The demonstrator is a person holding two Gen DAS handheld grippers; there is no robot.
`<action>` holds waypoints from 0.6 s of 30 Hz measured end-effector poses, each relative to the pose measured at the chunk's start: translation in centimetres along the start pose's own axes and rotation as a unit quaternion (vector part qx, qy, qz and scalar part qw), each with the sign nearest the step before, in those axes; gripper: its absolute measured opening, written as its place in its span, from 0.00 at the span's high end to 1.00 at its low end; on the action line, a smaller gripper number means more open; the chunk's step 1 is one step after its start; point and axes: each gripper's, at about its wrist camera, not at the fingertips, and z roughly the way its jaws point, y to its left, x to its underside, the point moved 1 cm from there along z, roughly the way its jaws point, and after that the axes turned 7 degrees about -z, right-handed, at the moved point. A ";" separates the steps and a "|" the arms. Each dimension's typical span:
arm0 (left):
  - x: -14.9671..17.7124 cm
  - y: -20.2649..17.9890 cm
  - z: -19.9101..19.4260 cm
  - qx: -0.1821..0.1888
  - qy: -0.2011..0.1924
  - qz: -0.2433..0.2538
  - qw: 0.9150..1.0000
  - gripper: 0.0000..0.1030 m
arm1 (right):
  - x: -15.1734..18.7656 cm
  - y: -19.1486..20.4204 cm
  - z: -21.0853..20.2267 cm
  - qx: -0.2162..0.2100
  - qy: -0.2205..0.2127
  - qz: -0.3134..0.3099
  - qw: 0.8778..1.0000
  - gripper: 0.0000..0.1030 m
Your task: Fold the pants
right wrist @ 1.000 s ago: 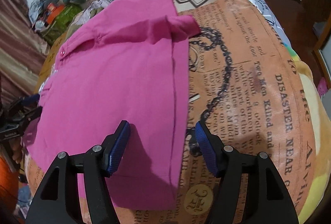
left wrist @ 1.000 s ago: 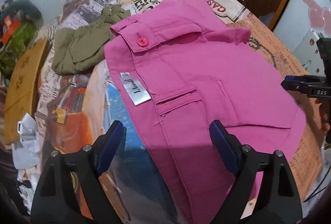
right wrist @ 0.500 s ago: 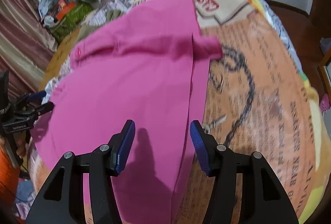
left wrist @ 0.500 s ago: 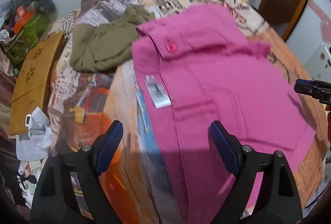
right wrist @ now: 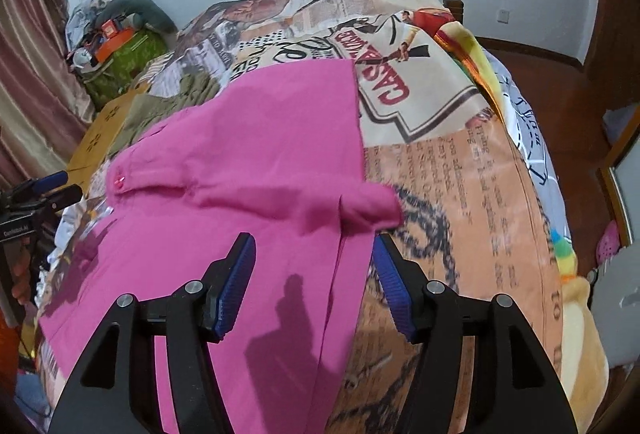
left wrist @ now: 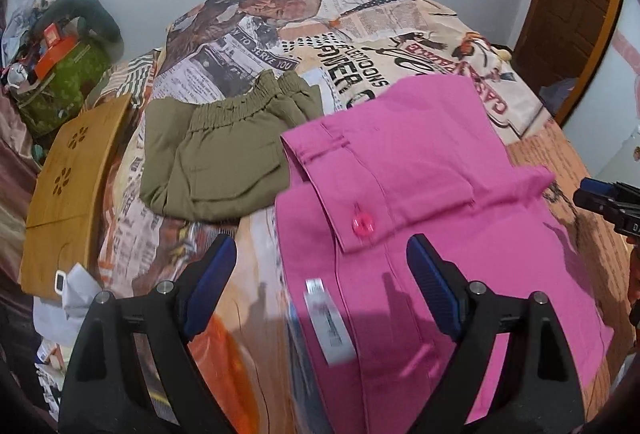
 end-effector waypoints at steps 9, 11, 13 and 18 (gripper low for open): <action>-2.6 1.0 4.3 0.008 0.022 -0.028 0.999 0.15 | -1.9 -2.5 2.5 0.005 -0.014 0.019 1.000 0.45; -2.9 1.1 5.6 0.016 0.030 -0.031 0.999 0.15 | -2.2 -3.0 3.3 0.008 -0.005 0.028 1.000 0.45; -2.9 1.1 6.5 0.029 0.038 -0.037 0.998 0.15 | -2.6 -3.4 4.6 0.002 0.005 0.035 0.999 0.45; -2.6 1.0 8.1 0.068 0.063 -0.061 0.994 0.15 | -1.9 -3.6 8.1 -0.019 0.052 0.048 0.997 0.45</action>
